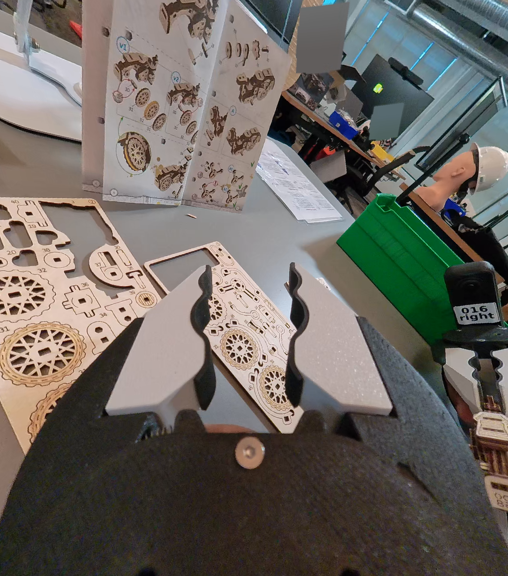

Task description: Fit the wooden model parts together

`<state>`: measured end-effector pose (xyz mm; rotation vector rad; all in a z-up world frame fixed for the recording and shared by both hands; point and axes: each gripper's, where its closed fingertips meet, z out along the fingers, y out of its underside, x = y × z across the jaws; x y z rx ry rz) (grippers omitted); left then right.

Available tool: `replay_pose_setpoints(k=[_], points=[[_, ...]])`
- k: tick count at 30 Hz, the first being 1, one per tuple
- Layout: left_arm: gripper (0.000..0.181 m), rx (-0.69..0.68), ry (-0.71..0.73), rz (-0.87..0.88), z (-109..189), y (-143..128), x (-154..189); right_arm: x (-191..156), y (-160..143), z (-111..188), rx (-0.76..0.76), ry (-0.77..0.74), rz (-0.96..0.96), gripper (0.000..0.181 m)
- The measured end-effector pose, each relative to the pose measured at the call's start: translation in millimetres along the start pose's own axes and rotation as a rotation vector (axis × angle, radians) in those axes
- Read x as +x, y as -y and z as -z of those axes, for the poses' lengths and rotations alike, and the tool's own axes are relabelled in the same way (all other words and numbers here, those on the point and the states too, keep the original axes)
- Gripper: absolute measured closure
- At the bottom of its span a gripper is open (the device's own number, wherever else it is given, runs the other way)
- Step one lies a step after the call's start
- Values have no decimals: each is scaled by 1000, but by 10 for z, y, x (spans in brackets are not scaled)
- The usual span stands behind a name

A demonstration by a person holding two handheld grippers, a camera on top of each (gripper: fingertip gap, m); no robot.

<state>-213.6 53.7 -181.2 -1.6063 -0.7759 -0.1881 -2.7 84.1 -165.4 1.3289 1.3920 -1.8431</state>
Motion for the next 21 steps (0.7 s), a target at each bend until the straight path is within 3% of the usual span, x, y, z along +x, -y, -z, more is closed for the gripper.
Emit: replay_pose_setpoints(k=[7, 17, 21], points=[[134, 1, 0, 5, 1, 2, -7, 45, -3, 0, -20, -50, 77, 175], [134, 1, -1, 6, 1, 1, -8, 285, -253, -71, -287, -343, 601, 175], [134, 1, 1, 1, 1, 1, -4, 274, -337, -121, -356, -380, 865, 174]])
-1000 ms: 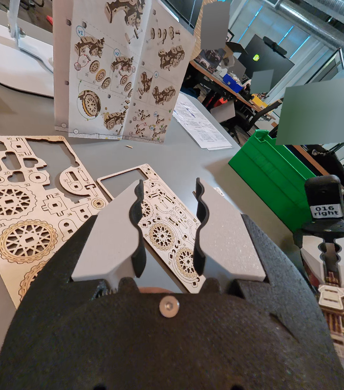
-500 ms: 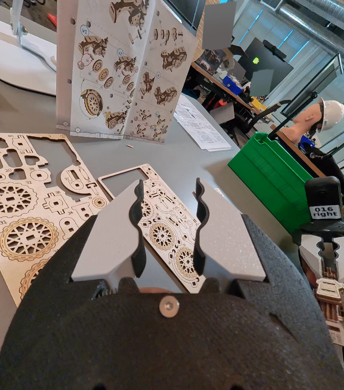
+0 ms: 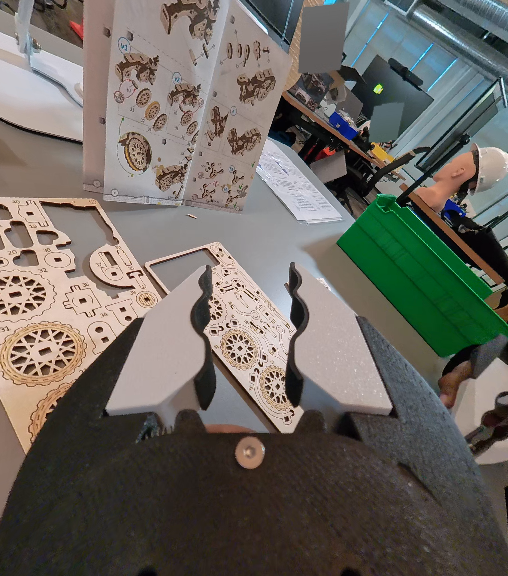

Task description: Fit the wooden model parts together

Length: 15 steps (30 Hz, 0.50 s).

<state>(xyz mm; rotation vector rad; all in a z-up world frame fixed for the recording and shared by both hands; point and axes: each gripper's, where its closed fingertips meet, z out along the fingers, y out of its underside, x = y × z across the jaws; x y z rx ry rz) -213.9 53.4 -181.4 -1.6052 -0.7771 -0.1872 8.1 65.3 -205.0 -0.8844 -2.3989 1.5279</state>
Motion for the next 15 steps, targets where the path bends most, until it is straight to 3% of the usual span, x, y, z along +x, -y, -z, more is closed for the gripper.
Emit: replay_pose_setpoints(k=[5, 15], points=[[134, 0, 1, -1, 0, 1, 0, -22, -117, -54, -62, -29, 117, 174], [134, -2, 0, -10, 0, -6, 15, 15, -134, -34, -67, -39, 90, 174]])
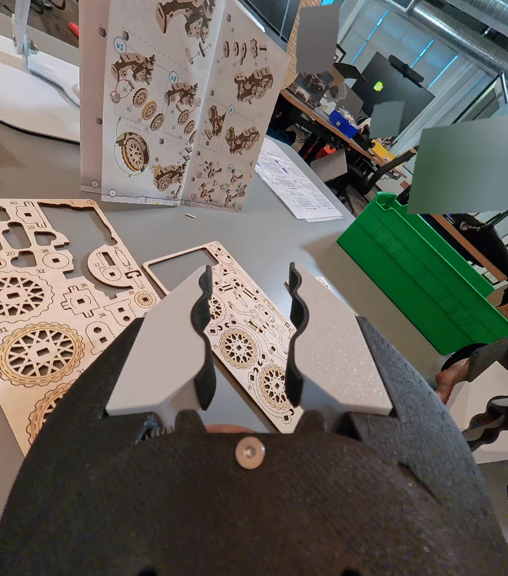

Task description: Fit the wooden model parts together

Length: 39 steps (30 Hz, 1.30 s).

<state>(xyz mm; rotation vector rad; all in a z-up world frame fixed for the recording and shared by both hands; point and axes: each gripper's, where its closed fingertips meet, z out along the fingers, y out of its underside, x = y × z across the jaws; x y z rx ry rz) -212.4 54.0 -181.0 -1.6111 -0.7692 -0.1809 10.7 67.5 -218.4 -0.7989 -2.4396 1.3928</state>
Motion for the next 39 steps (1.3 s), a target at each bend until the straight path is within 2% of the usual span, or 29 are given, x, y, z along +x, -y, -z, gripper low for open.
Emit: replay_pose_setpoints(k=[39], points=[[134, 1, -11, 63, 3, 1, -50, 74, 28, 28, 25, -9, -48, 173]])
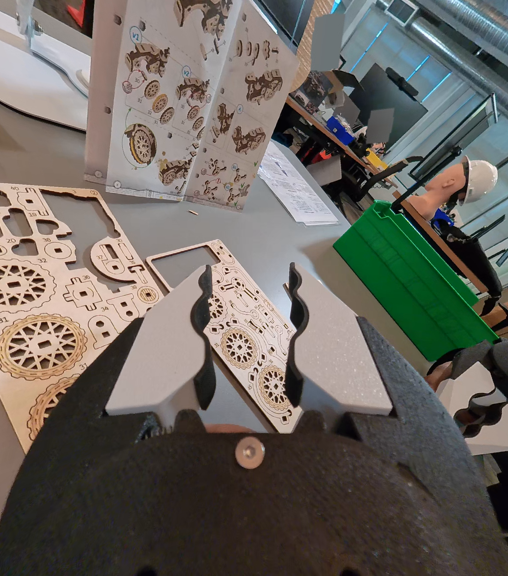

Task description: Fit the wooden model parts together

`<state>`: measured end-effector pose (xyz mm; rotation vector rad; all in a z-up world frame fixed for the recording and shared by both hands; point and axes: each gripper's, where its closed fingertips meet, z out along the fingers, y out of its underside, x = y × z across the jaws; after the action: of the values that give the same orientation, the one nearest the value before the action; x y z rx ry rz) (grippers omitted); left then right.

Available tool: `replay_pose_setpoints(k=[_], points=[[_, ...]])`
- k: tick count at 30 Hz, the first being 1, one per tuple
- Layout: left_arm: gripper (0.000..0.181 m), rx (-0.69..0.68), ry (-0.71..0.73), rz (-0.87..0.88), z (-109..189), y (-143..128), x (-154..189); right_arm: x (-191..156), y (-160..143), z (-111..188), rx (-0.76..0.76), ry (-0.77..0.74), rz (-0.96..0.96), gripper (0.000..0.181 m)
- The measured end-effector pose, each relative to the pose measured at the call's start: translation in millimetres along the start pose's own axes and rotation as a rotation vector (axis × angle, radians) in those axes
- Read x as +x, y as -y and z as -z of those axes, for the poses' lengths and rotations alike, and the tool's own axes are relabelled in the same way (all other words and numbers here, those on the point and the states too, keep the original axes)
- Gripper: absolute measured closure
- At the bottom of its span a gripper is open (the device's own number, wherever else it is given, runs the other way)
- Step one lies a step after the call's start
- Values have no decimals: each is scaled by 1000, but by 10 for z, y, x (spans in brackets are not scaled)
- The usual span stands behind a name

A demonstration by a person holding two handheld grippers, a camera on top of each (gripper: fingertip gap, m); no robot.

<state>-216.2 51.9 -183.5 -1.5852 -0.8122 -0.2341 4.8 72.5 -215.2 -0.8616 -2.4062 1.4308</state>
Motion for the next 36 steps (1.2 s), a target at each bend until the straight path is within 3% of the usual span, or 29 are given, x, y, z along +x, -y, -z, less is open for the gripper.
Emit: replay_pose_setpoints(k=[17, 36], points=[[134, 0, -1, 16, 0, 1, -14, -11, -9, -3, -7, 0, 8, 171], [134, 3, -2, 54, 4, 5, -50, 24, -13, 29, -4, -4, -12, 154]])
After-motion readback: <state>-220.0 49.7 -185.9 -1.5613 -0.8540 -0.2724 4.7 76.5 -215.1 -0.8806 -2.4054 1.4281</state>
